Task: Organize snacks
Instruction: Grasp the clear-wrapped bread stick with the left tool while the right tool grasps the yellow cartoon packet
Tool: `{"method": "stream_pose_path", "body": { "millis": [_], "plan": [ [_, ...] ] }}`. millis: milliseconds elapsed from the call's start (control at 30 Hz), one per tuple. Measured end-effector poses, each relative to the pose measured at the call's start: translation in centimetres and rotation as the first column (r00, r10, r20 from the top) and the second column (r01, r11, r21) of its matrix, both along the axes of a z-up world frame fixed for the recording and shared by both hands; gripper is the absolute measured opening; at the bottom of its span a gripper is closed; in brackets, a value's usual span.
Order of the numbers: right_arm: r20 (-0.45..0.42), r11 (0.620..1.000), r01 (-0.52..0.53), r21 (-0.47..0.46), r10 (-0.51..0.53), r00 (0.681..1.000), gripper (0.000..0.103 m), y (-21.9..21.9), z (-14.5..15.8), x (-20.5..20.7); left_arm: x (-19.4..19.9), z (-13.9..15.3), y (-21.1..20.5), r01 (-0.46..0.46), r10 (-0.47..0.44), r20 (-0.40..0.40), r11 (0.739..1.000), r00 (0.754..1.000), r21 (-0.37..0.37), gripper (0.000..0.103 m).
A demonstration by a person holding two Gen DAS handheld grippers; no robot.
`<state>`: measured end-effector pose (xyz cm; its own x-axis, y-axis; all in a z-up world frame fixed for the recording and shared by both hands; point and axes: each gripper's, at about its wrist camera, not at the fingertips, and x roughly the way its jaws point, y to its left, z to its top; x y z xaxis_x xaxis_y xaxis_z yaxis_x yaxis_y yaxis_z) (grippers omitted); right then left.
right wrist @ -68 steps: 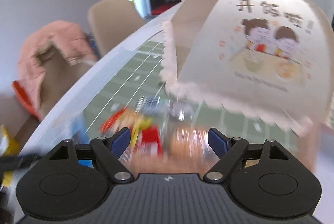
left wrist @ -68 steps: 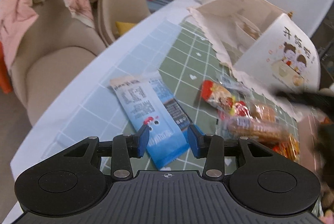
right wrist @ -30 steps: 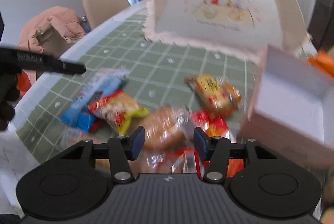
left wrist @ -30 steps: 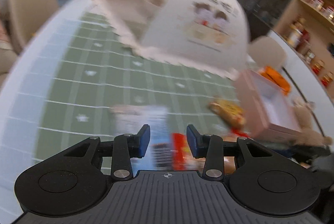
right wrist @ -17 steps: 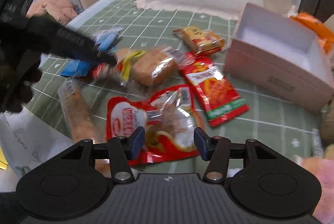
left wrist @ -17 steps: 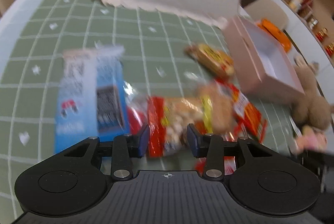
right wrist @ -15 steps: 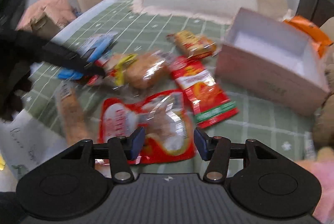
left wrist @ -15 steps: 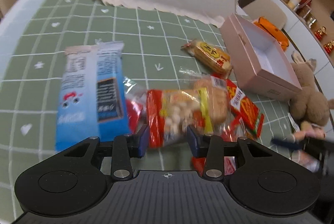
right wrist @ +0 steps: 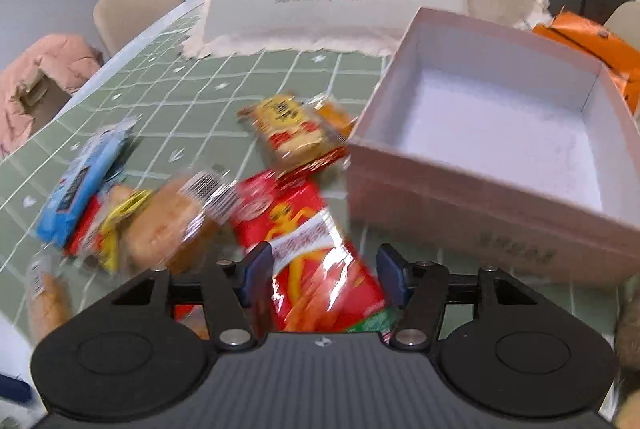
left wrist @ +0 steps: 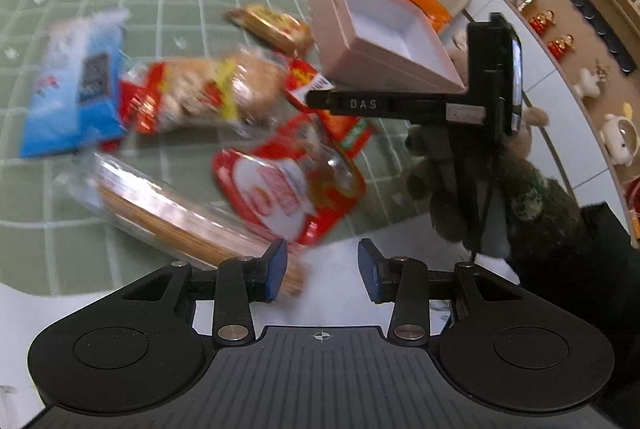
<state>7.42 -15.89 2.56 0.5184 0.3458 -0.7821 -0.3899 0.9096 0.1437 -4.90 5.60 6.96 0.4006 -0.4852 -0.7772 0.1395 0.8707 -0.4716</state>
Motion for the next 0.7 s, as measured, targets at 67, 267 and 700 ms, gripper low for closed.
{"method": "stream_pose_path", "body": {
  "millis": [67,267,700],
  "plan": [
    [0.000,1.000,-0.019,-0.016,0.019,1.000,0.055,-0.2,0.0,-2.0,0.2,-0.5,-0.1,-0.021,0.021,-0.004,1.000,1.000,0.011,0.043],
    [-0.010,0.997,-0.055,-0.055,0.054,0.998,0.053,-1.5,0.6,-6.8,0.1,-0.8,2.6,-0.124,0.123,0.018,0.984,0.992,0.124,0.038],
    [0.174,0.980,-0.167,-0.106,0.184,0.967,0.057,3.9,3.7,-7.2,-6.4,1.9,15.4,-0.552,0.520,0.185,0.797,0.834,0.246,0.038]
  ]
}}
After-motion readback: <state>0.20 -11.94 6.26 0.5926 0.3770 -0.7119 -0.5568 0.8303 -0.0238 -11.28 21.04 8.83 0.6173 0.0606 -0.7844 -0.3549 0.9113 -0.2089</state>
